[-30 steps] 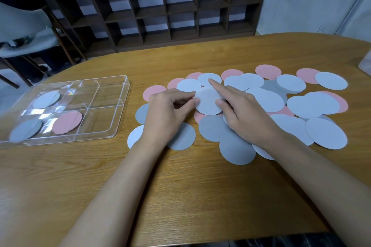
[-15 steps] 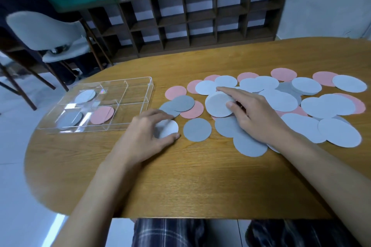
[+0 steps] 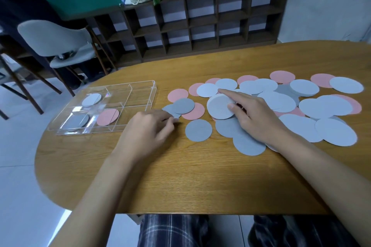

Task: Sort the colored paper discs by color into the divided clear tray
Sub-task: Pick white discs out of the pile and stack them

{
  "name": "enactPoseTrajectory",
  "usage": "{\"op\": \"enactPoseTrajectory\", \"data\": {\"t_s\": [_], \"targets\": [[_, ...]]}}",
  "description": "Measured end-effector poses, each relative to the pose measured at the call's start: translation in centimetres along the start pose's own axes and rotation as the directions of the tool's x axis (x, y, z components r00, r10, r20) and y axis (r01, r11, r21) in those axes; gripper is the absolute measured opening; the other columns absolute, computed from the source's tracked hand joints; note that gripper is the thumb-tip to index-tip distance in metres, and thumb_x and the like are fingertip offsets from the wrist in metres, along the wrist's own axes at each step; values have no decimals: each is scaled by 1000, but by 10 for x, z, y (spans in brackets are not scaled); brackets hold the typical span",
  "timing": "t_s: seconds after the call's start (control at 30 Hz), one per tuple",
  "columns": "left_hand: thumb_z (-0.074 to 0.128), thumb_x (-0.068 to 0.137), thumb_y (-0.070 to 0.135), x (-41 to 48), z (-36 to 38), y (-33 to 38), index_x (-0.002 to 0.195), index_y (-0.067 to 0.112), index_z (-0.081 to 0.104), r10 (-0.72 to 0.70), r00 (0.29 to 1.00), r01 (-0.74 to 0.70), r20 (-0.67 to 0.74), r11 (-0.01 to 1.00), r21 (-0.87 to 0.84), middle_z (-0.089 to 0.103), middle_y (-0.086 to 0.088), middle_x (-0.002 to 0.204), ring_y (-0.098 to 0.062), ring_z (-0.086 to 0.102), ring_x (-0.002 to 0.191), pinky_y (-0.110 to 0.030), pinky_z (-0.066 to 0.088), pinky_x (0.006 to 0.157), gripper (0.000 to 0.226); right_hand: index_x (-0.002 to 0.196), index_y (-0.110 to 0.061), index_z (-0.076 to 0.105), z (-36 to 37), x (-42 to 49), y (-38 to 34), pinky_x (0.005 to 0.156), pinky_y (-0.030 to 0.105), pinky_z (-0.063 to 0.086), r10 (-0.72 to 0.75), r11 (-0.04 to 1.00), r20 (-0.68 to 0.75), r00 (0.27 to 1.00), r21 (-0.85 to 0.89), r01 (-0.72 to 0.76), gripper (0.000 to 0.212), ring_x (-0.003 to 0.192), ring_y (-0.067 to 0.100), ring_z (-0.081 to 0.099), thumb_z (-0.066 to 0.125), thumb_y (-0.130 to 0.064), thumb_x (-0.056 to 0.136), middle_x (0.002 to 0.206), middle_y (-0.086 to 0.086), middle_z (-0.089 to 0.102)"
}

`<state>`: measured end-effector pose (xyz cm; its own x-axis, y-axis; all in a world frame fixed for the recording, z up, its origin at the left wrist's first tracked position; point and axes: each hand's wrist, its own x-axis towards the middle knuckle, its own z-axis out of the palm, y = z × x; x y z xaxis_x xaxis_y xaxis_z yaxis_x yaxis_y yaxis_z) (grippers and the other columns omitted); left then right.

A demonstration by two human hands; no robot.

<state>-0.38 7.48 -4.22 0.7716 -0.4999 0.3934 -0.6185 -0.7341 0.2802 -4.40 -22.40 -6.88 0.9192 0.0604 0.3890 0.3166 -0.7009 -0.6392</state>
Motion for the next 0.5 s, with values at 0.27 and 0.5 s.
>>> {"op": "enactPoseTrajectory", "data": {"t_s": [0.27, 0.5], "targets": [[66, 102, 17, 27, 11, 18, 93, 16, 76, -20, 990, -11, -139, 977, -212, 67, 8, 88, -1, 61, 75, -9, 40, 69, 14, 151, -26, 52, 0, 4, 0, 94, 0, 31, 26, 1000, -12, 1000, 9, -26, 44, 123, 7, 53, 46, -13, 109, 137, -4, 65], [77, 93, 16, 50, 35, 51, 88, 19, 79, -162, 985, 108, -64, 856, -505, 75, 0, 87, -13, 75, 66, -38, 63, 69, 6, 149, -32, 54, -1, 4, 1, 82, 17, 42, 120, 986, -54, 991, 119, -113, 44, 88, -4, 56, 42, -16, 110, 84, -38, 57]]}}
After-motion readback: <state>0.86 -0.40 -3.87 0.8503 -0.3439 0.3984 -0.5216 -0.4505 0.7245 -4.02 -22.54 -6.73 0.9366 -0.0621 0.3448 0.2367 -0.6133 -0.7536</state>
